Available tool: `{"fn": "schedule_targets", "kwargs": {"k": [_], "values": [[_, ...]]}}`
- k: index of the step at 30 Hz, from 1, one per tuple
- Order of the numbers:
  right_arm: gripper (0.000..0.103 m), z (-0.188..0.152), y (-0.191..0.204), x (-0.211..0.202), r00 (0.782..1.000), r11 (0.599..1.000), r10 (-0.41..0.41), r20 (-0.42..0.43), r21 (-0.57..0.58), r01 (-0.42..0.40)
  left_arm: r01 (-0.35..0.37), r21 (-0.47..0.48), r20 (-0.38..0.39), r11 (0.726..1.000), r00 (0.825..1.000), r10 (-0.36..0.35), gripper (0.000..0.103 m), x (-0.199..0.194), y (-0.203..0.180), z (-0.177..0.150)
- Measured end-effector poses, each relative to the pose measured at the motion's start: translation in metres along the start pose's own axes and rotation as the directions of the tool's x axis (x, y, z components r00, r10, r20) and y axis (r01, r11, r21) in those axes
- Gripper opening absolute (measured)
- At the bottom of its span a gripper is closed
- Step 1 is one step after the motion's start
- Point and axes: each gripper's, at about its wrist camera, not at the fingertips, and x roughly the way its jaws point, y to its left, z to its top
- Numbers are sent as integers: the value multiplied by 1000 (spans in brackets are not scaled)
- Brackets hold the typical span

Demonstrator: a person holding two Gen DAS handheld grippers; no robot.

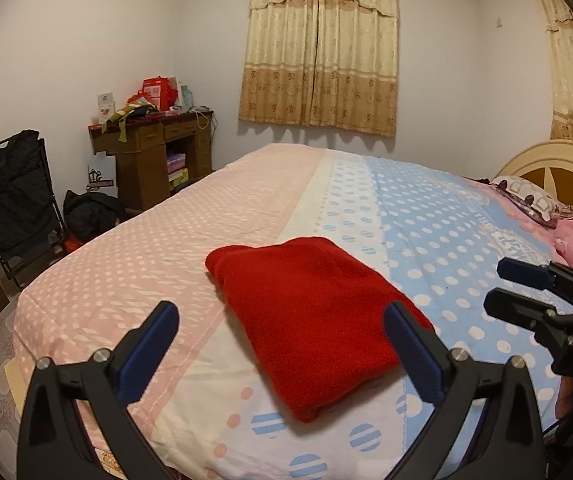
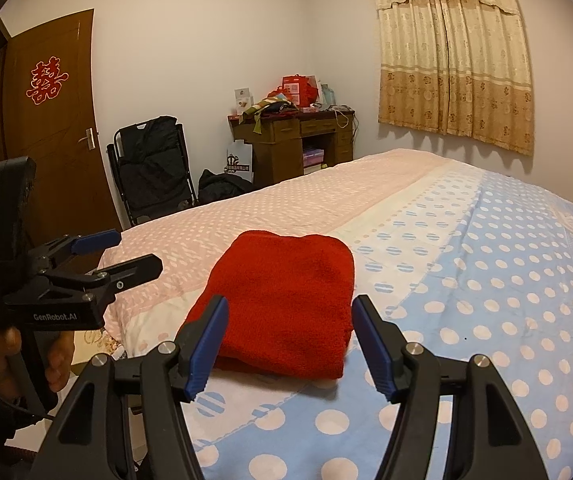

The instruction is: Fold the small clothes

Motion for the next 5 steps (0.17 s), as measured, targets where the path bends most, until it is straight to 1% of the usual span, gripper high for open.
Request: {"fn": "schedule_targets", "kwargs": {"k": [3,5], "values": [[65,0,0,2,1000,1000,2,-4,-2,-2,-11,12,19,1000,1000,10,103,-2,-2,-1],[65,-1,0,3,1000,1000,4,-9,-2,-4,-3,26,25,1000,1000,3,103,-3,-5,-1]]}}
